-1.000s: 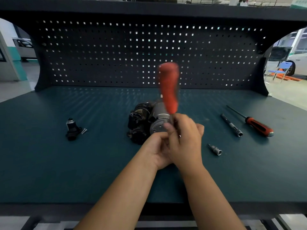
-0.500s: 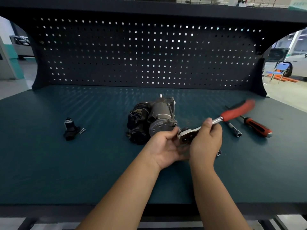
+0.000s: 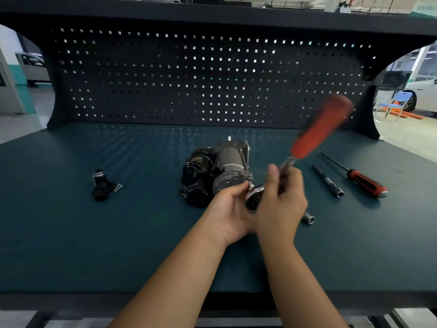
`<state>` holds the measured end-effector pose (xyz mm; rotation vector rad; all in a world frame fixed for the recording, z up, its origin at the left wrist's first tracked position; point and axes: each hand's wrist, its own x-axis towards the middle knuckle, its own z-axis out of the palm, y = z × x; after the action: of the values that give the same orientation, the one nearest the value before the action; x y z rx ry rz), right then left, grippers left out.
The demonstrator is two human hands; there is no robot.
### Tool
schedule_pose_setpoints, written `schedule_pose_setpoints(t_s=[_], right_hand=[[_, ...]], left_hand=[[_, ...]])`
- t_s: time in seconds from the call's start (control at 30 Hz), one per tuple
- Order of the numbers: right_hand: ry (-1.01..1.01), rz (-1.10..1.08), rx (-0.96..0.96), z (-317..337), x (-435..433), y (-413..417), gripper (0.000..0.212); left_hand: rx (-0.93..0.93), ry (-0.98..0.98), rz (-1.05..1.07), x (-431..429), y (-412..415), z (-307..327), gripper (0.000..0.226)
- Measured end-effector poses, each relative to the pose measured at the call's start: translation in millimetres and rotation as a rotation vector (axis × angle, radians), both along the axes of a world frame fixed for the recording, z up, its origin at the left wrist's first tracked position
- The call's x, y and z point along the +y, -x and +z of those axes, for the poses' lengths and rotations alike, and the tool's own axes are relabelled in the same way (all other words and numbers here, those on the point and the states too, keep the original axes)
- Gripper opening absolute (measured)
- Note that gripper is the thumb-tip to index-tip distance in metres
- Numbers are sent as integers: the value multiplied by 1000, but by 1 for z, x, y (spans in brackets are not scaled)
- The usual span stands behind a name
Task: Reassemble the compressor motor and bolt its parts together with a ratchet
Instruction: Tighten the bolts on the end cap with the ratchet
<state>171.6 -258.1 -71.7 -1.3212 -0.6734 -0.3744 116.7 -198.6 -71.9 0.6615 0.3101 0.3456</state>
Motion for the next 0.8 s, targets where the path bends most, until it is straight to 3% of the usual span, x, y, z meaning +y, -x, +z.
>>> schedule_pose_setpoints(t_s=[0.07,0.17,0.3,0.37,0.43,0.5,0.53,0.63,0.7,0.8], right_hand=[[-41,-33,169,0,-1,-9,32],[-13,-35,142,0,0,-8,33],[98,6,-253,0,1,8,13],[187,-23,-486,-2,4,13,23],[225,-49,-579,-3,7,16,26],[189,-51,-498,-2,7,18,25],[149,-57,-409,-2,6,17,23],[-7,-45,-10,0,0,4,16],[-81,-29,184,0,-2,-8,28],[-49,-37,114,2,-2,-10,31]], left_hand=[[39,-26,-46,-1,1,1,39],[45,-13,-61,-1,1,0,39],[5,33,-19,0,2,2,26],[-18,29,-6,-3,2,2,18],[-16,-29,70,-3,0,0,14],[-51,1,17,-2,0,1,8],[-41,29,-21,-3,1,4,18],[8,1,-32,3,-1,0,31],[55,-47,-58,3,0,1,32],[82,-35,-29,2,-2,0,28]])
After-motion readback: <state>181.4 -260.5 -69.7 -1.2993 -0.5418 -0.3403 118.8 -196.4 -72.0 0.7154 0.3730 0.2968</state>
